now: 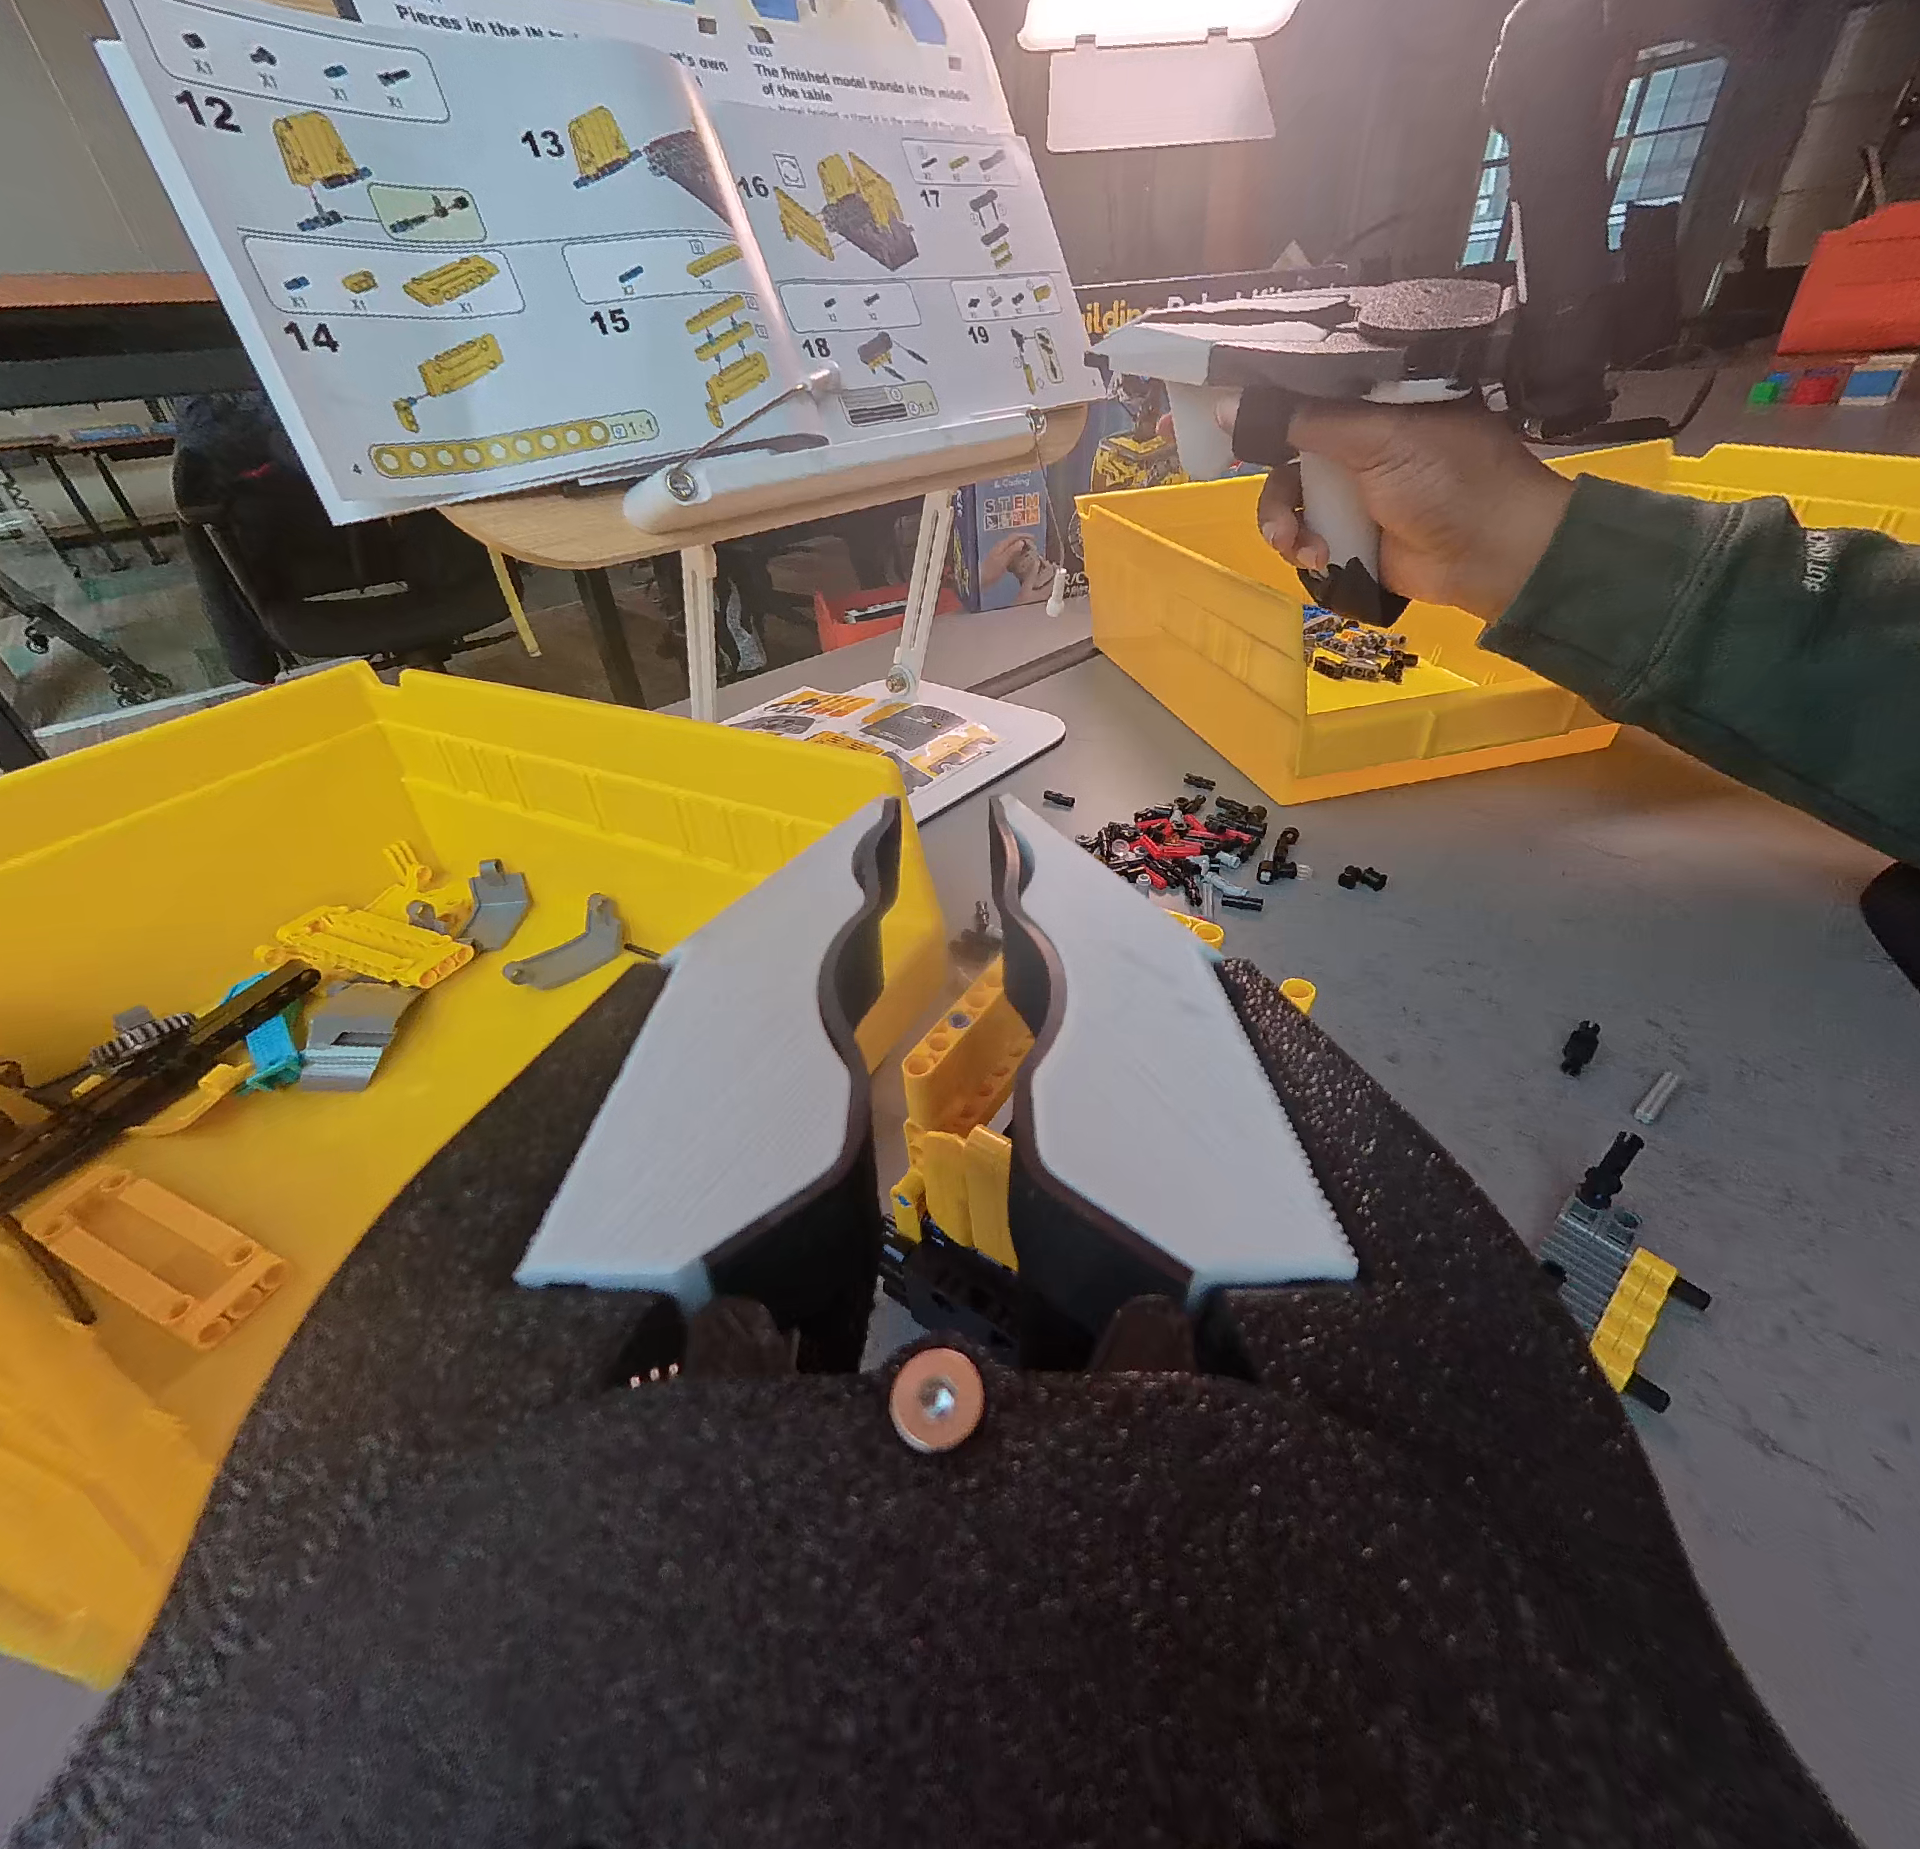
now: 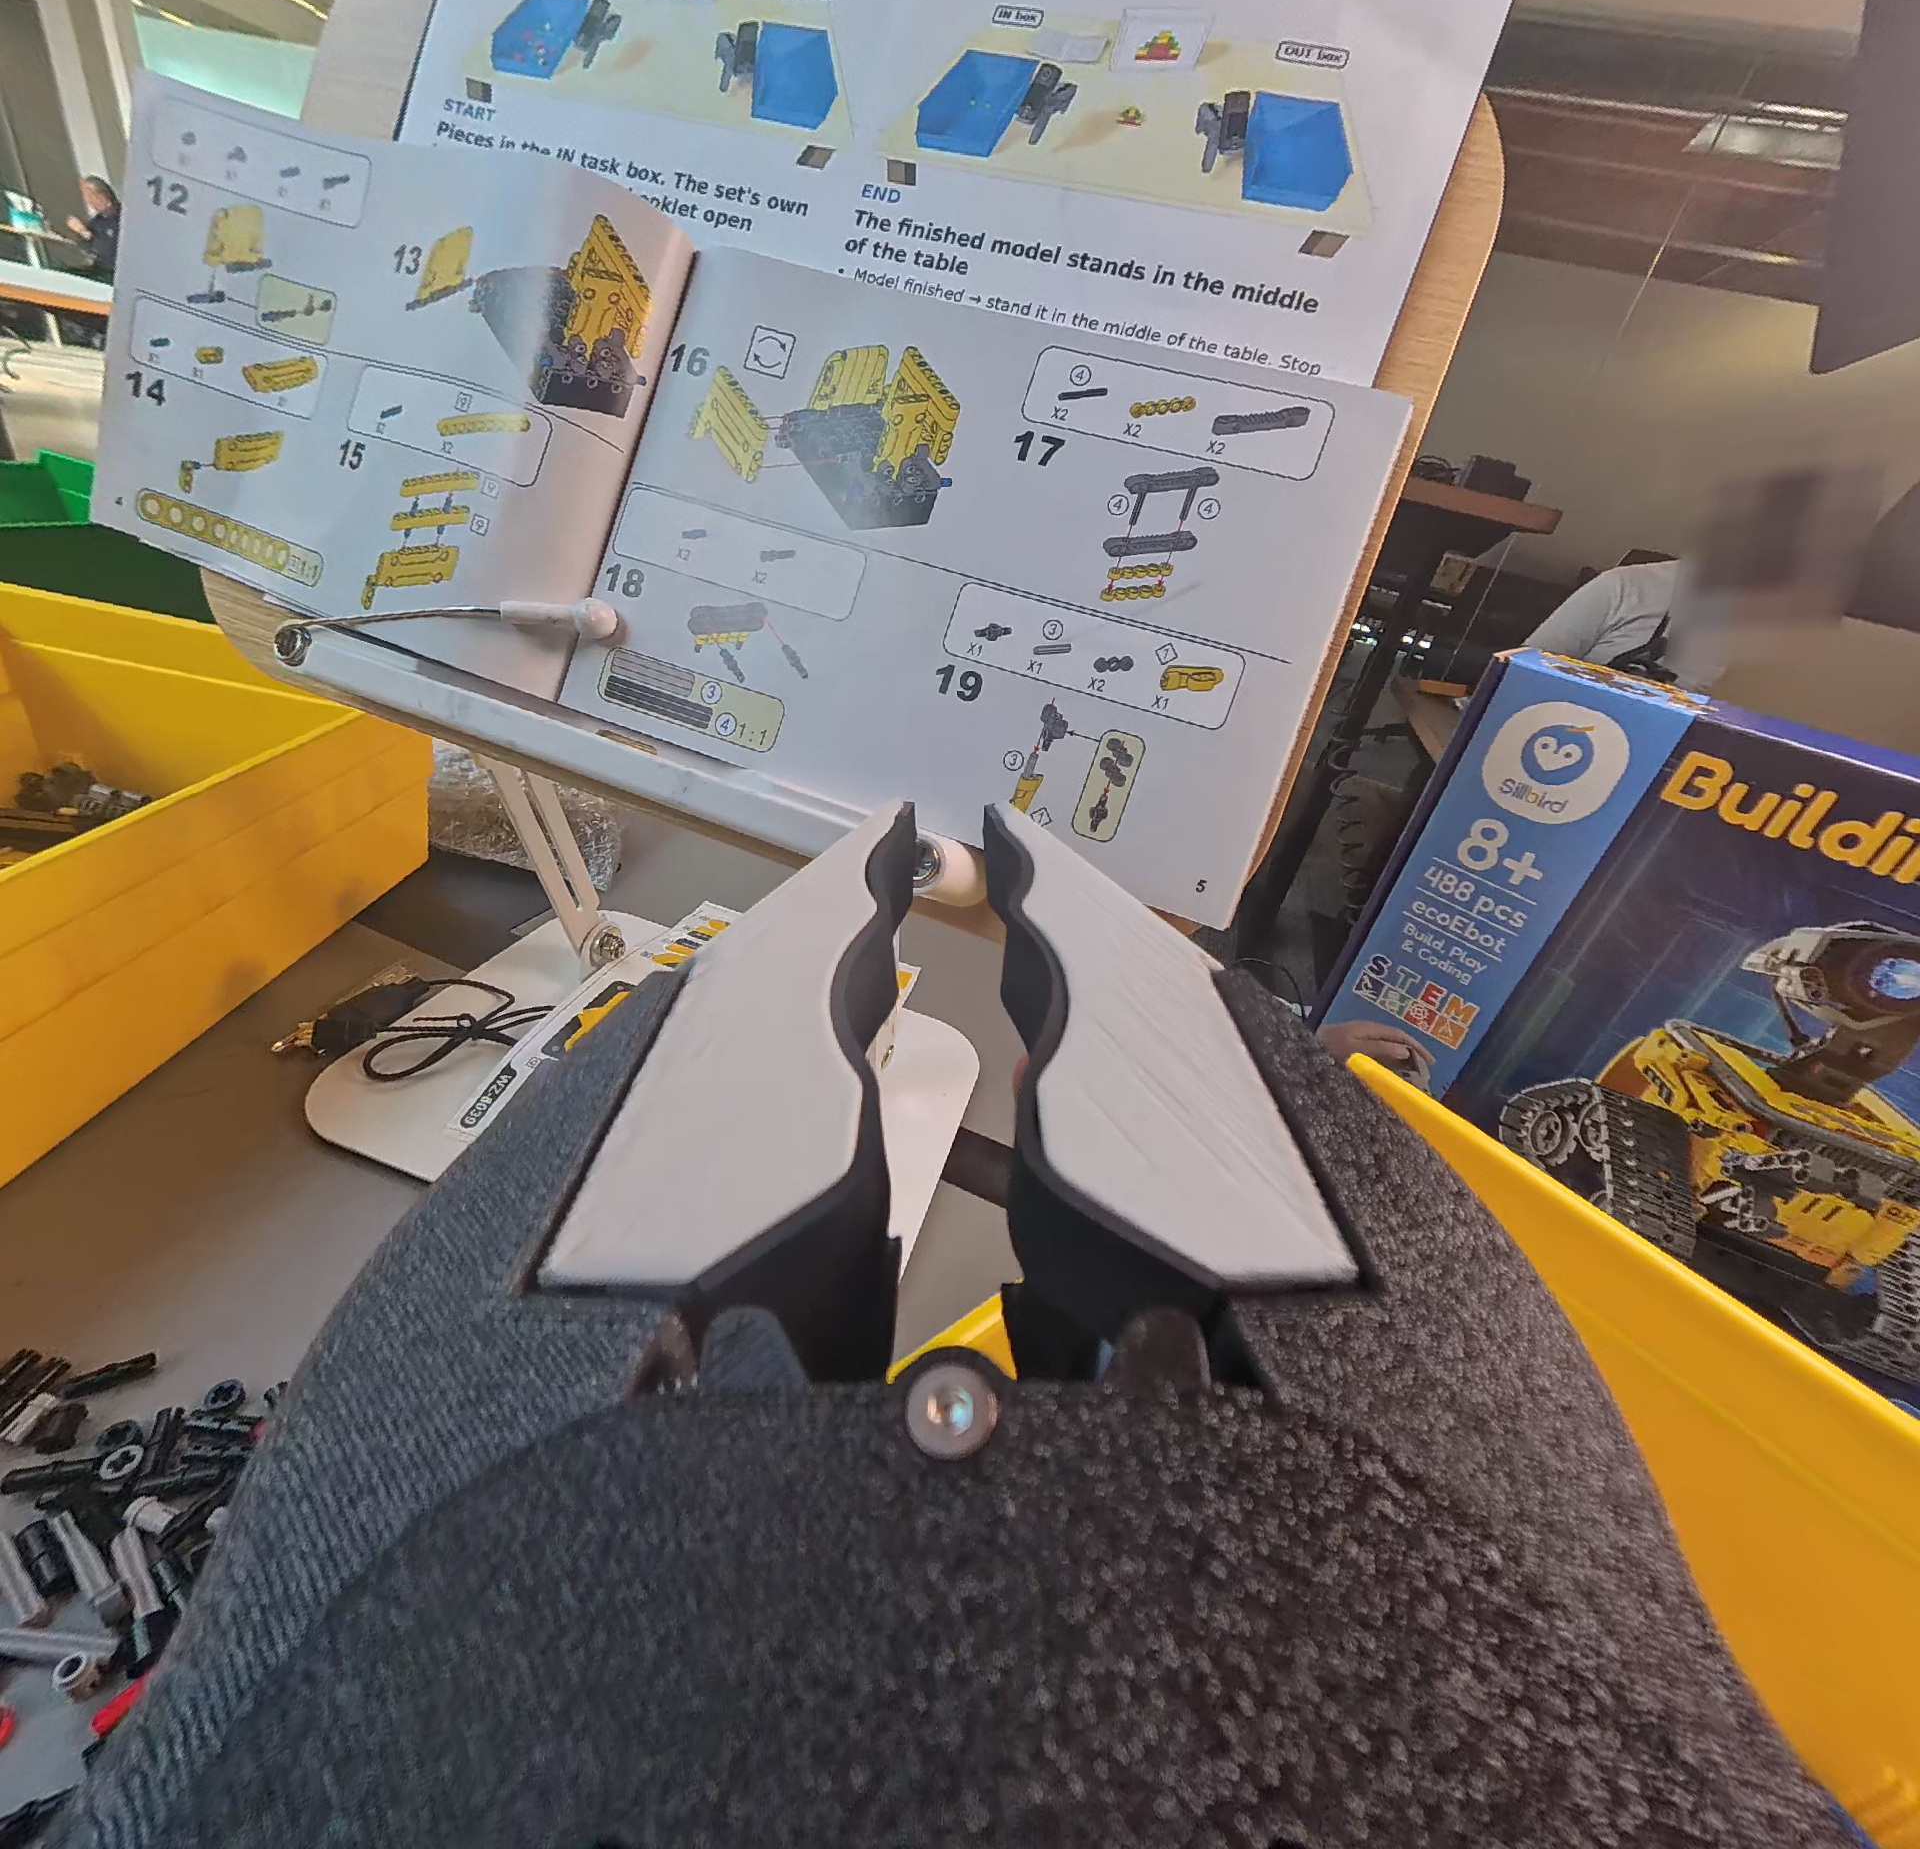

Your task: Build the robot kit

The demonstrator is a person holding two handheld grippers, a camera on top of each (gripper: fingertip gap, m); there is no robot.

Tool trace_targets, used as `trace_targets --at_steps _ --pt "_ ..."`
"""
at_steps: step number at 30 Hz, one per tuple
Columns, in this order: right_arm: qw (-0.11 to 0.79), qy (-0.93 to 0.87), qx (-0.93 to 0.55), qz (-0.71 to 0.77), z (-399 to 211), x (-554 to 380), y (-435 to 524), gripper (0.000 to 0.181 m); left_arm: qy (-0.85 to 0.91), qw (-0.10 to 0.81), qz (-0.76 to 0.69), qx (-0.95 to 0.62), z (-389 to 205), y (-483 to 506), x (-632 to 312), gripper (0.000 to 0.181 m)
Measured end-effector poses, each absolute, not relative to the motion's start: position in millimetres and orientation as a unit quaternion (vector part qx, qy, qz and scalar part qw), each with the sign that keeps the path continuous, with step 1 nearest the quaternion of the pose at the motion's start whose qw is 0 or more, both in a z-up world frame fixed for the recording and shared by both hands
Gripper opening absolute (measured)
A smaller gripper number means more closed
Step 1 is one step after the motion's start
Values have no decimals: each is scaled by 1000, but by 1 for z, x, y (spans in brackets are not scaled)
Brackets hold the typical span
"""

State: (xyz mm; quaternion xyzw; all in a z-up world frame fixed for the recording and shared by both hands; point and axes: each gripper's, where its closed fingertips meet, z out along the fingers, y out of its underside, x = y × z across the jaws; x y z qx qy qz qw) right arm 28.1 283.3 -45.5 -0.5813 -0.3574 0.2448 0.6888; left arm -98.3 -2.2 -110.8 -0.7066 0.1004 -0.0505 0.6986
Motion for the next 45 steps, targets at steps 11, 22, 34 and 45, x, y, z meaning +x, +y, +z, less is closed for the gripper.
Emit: trace_targets --at_steps 11,22,34,45 --pt "693 -357 -575 249 -39 32 273 14 93 701 -53 -705 -107 -3 -101 17" --pt "700 -362 -560 256 -26 35 254 15 103 706 -44 -699 -101 -6 -96 19" --pt "654 -433 -549 289 -50 57 181 17 -36 347 123 -929 -101 -132 -382 25" --pt "637 -462 -562 254 -90 84 147 18 -48 98 50 -993 -232 -147 -450 13"
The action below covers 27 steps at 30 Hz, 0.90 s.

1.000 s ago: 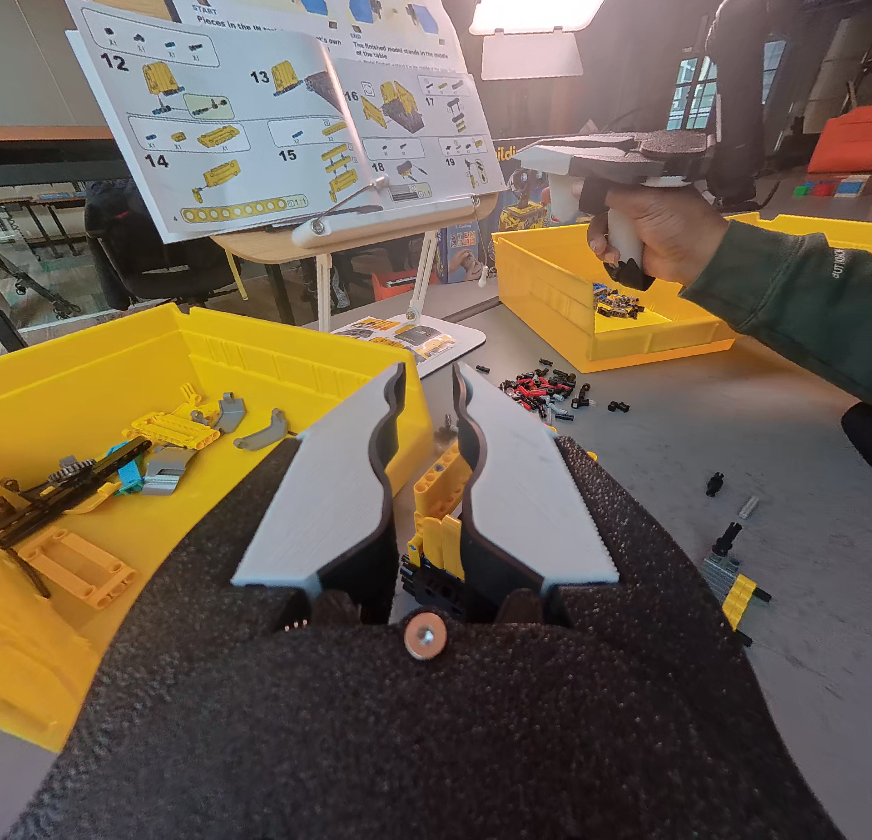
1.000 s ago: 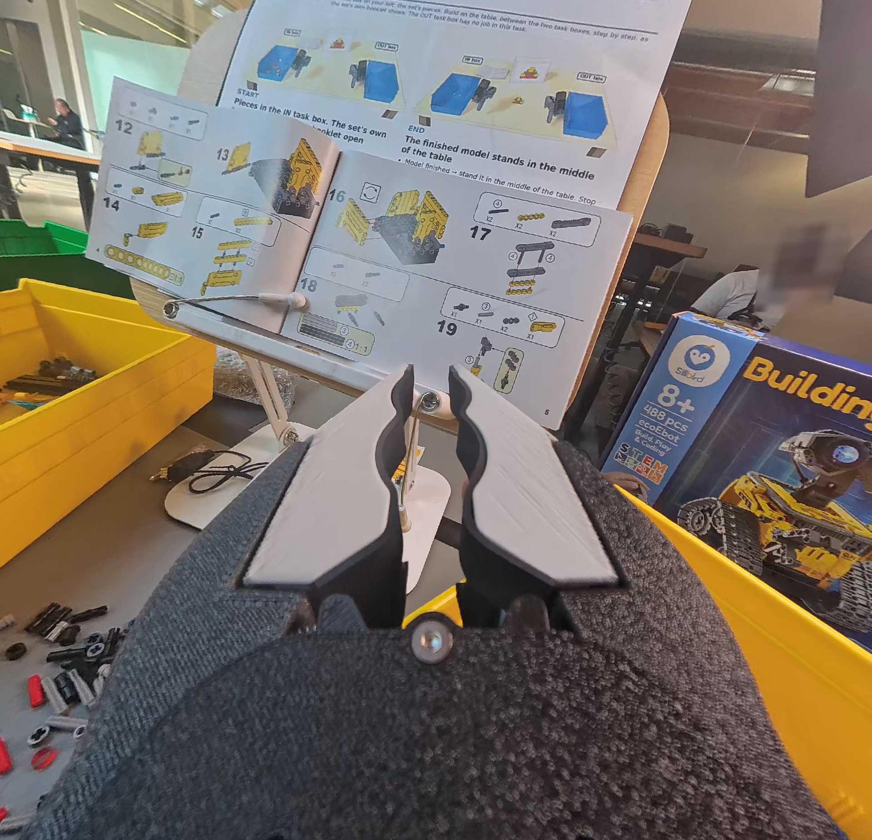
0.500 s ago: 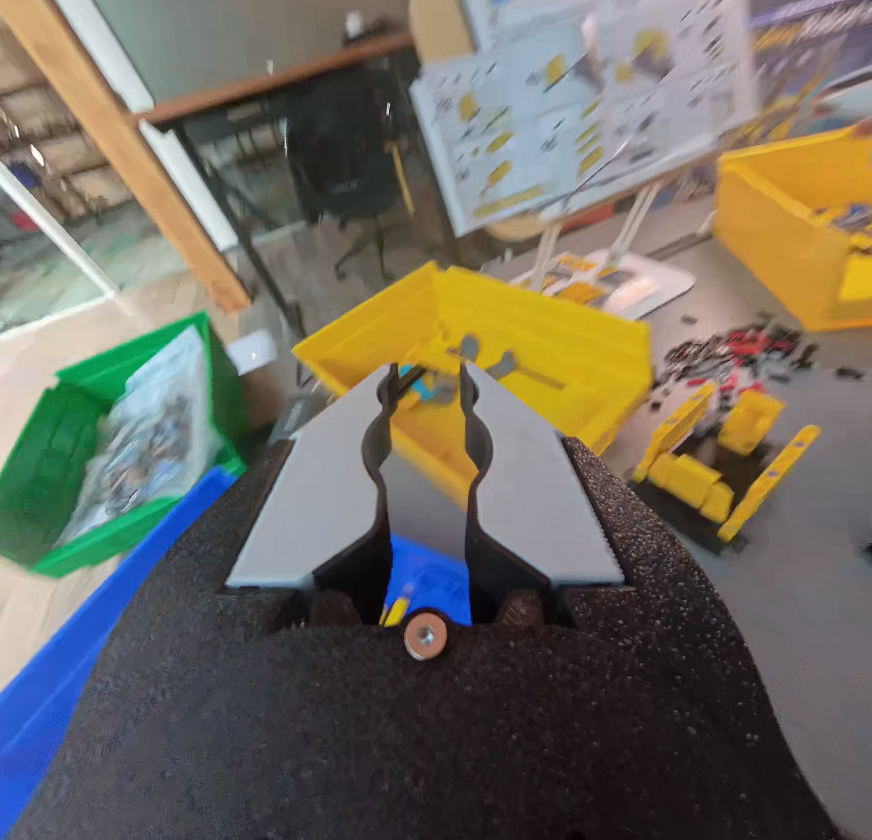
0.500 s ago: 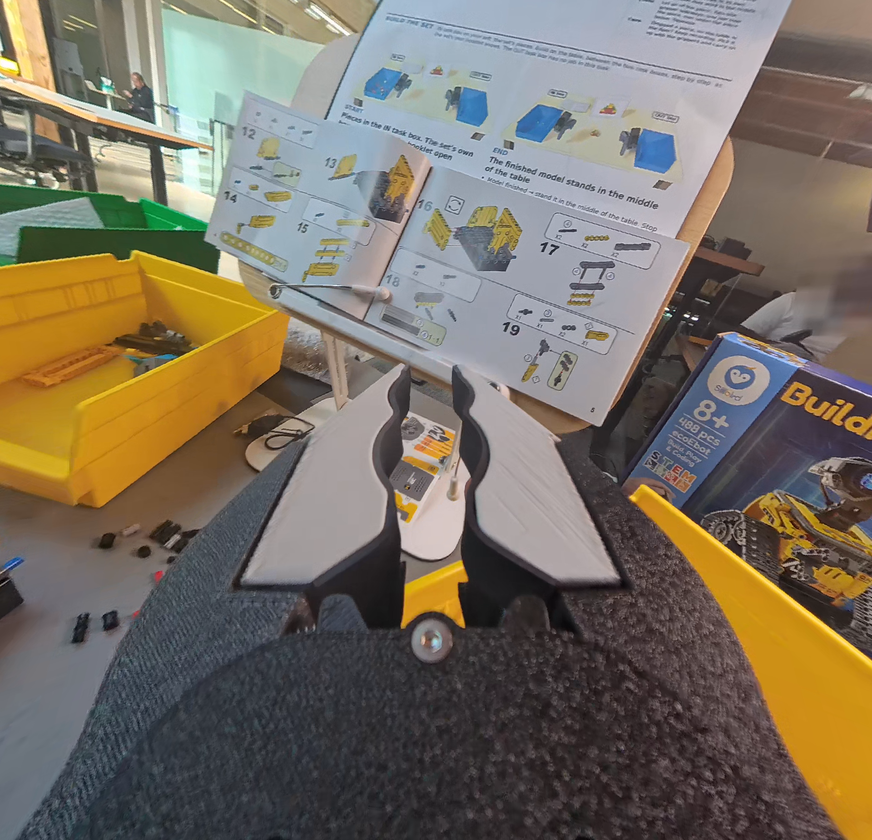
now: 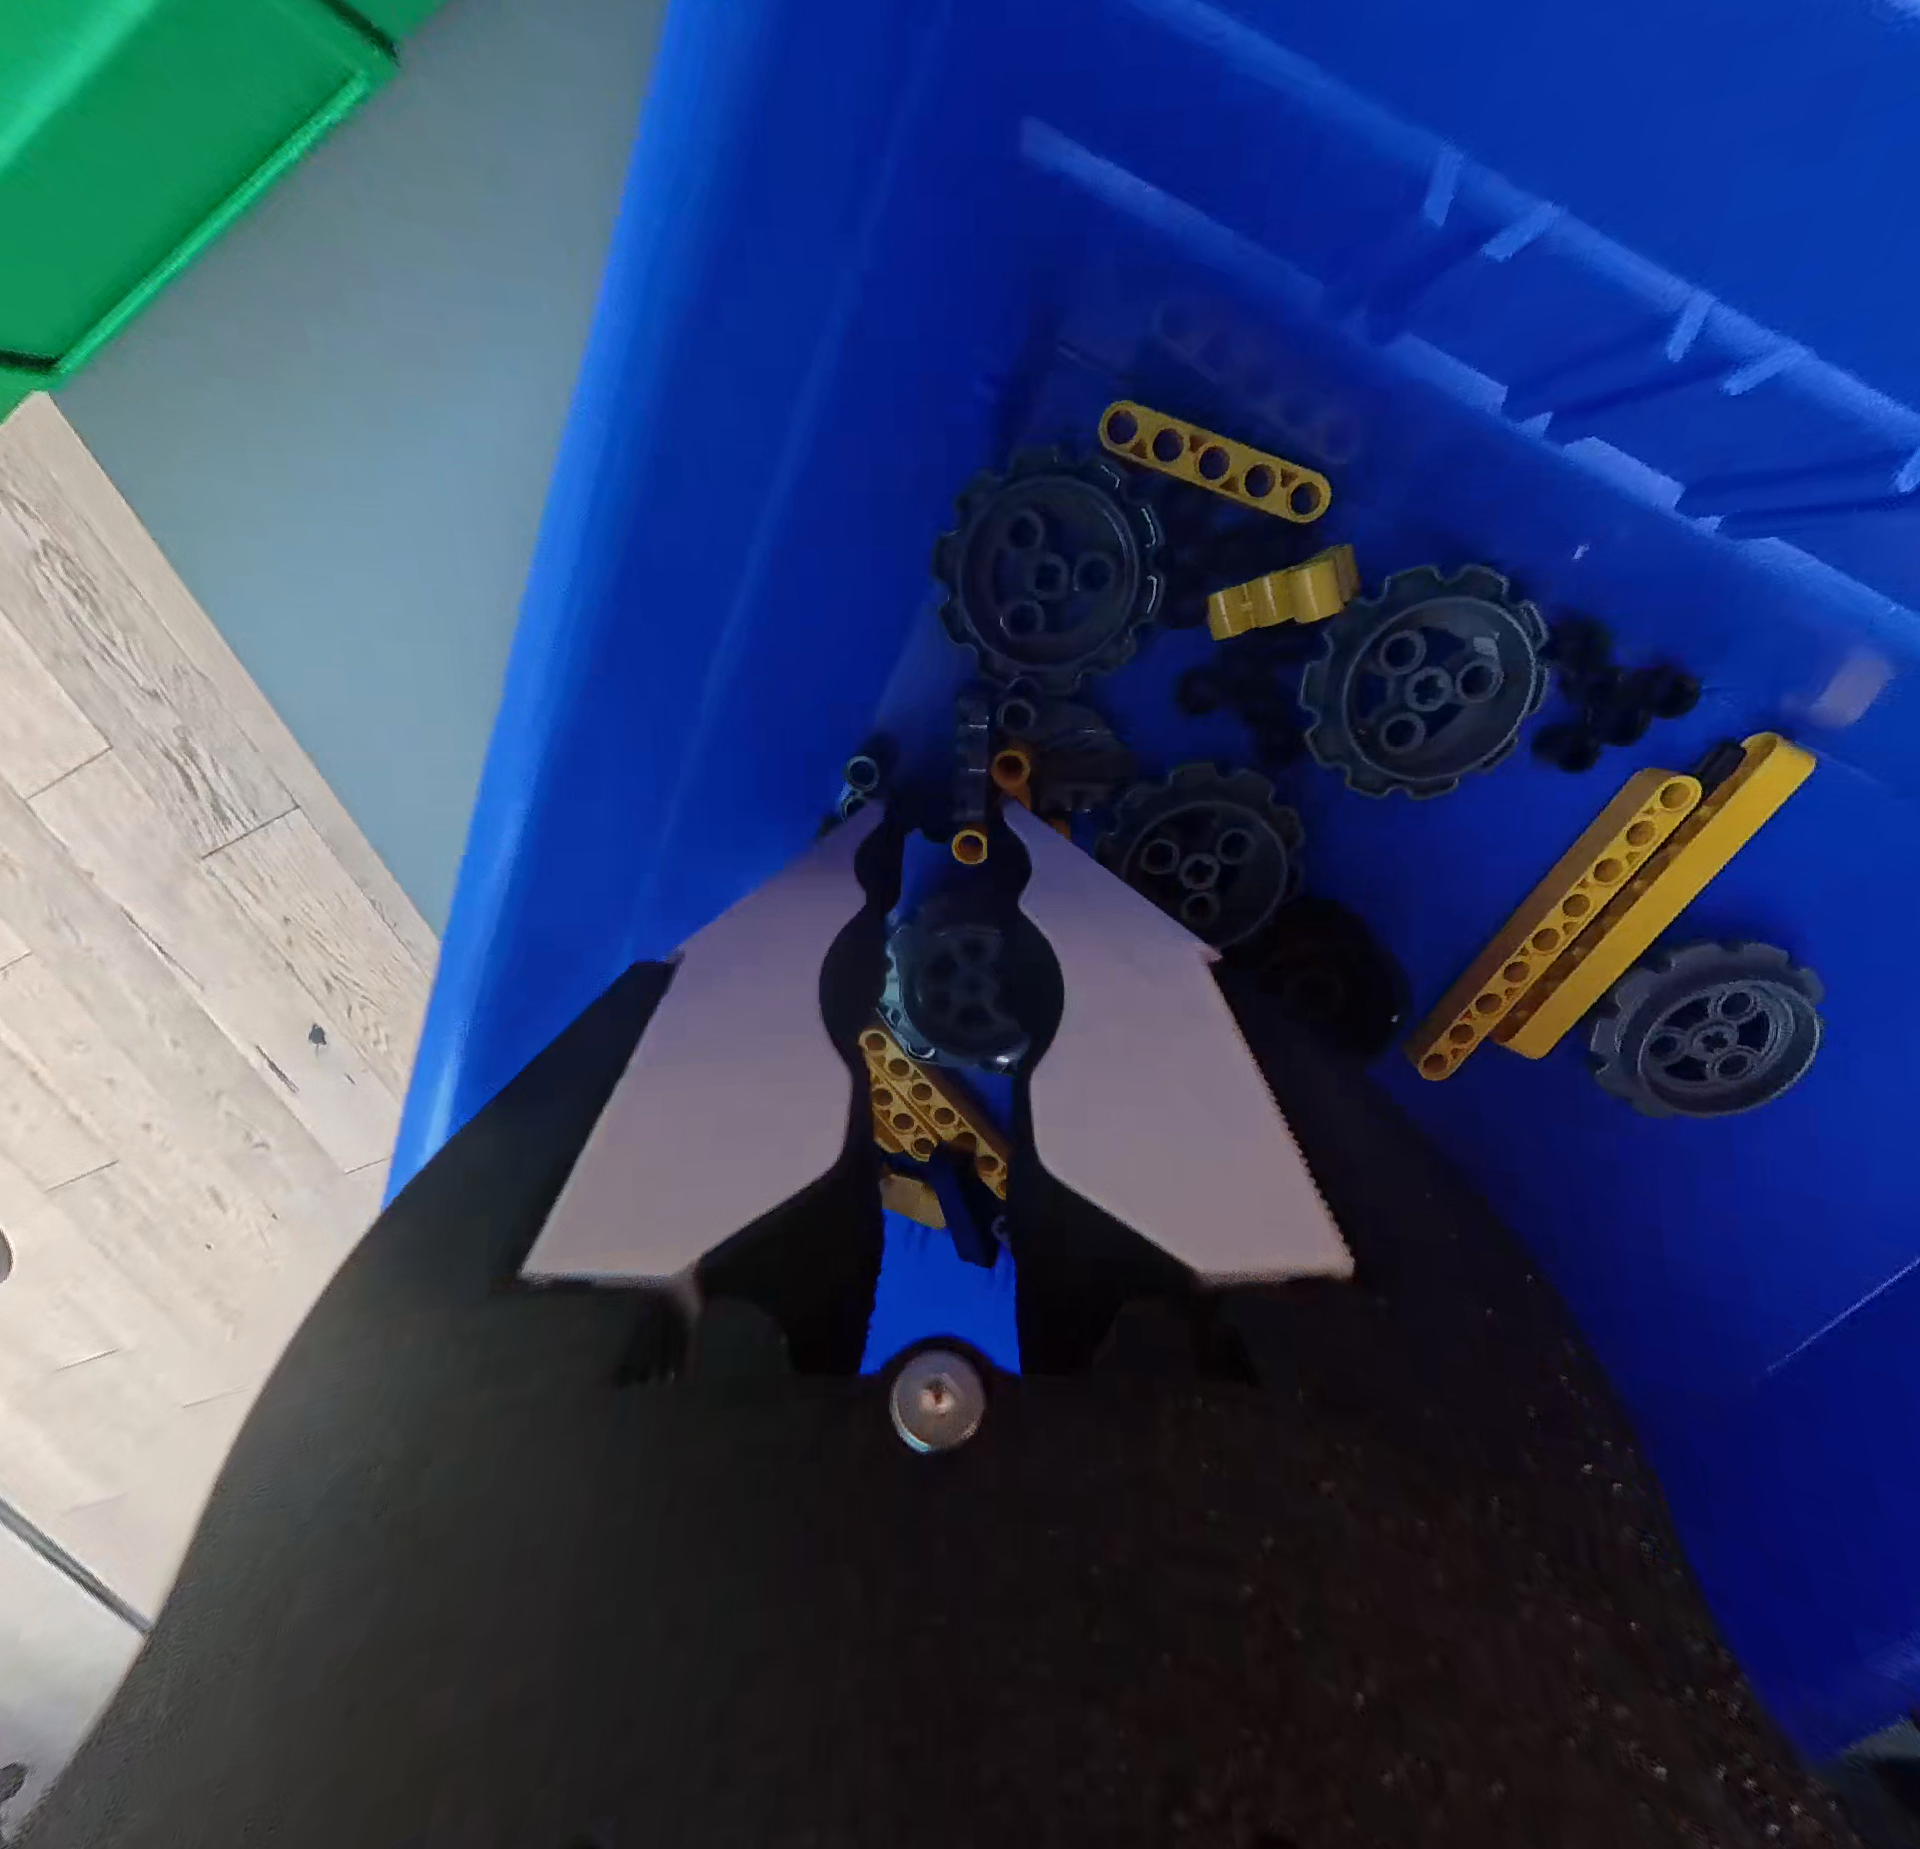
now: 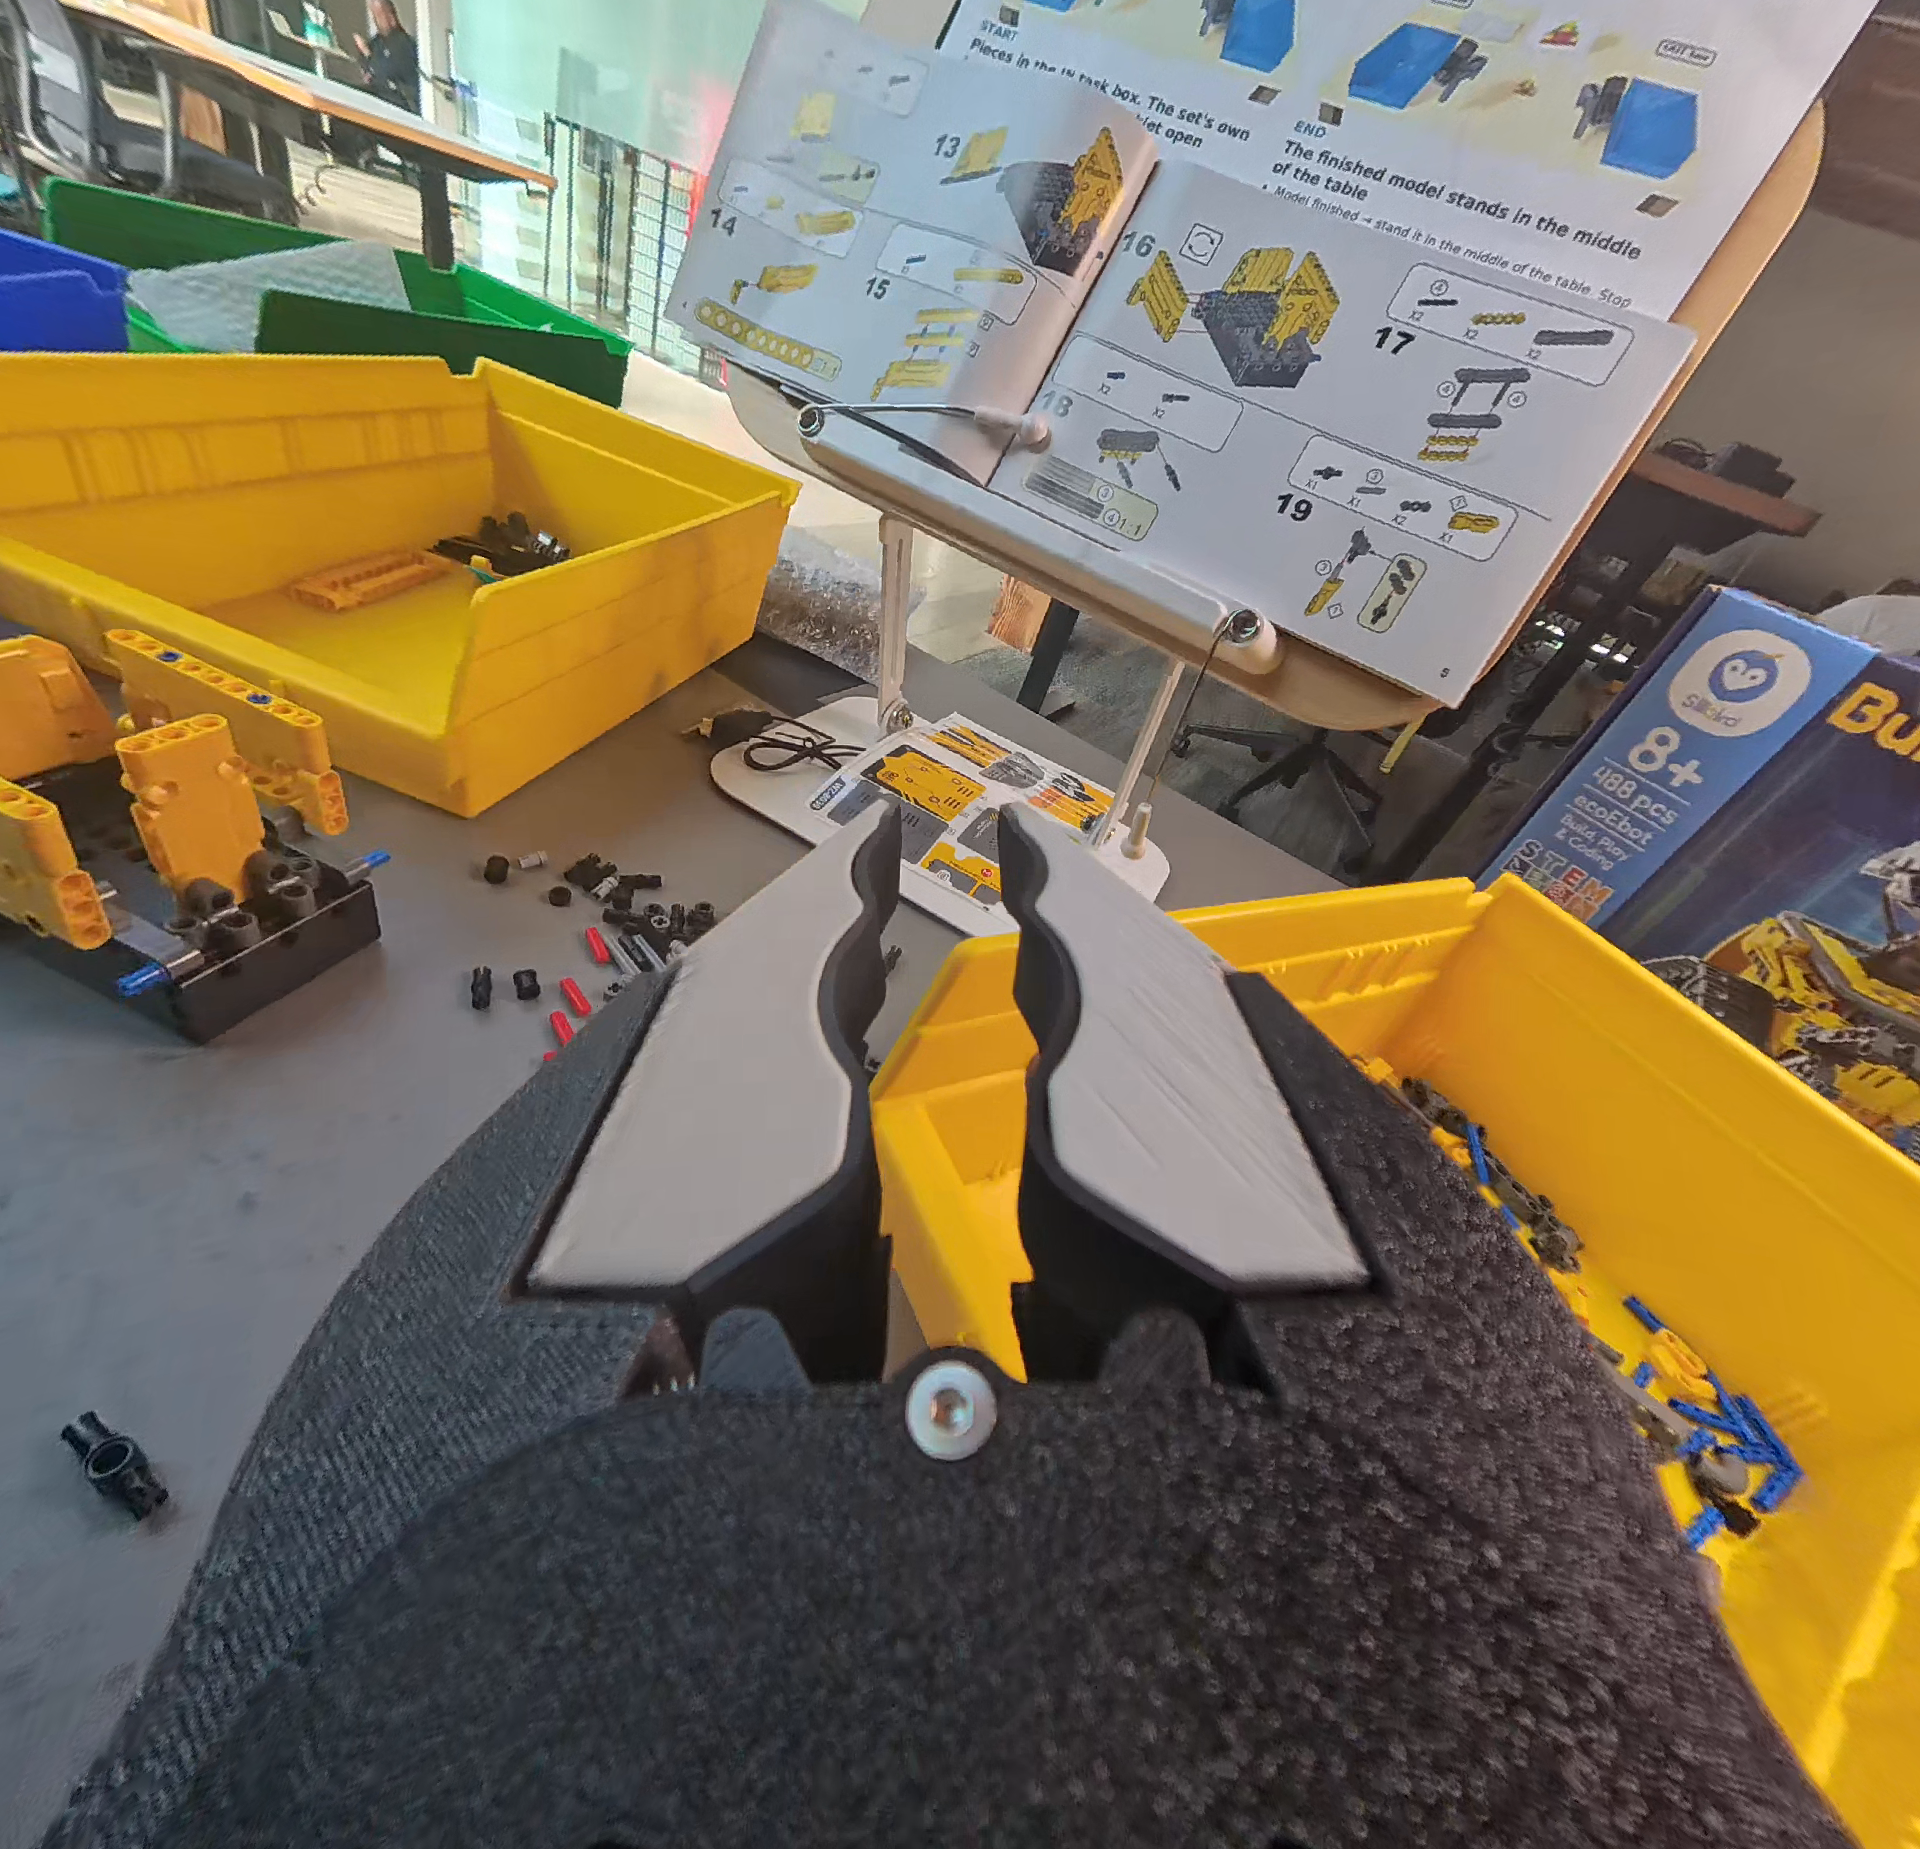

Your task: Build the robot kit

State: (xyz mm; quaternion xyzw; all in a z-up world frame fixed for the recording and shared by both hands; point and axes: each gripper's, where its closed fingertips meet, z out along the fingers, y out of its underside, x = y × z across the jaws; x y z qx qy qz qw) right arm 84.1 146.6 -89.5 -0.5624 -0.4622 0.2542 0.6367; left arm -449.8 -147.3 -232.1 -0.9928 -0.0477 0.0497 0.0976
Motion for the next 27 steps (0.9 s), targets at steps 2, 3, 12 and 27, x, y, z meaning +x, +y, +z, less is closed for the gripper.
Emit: trace_targets --at_steps 2,3,12,27 --pt "631 -454 -573 260 -96 87 149 18 -48 97 34 -994 -233 -145 -448 8" --pt "629 -450 -577 263 -99 88 150 18 -48 97 29 -994 -233 -145 -447 8" --pt "631 -445 -575 272 -97 91 149 18 -49 201 -69 -976 -192 -136 -424 4" --pt "632 -449 -565 282 -96 92 142 18 3 295 -67 -953 -132 -142 -380 5"
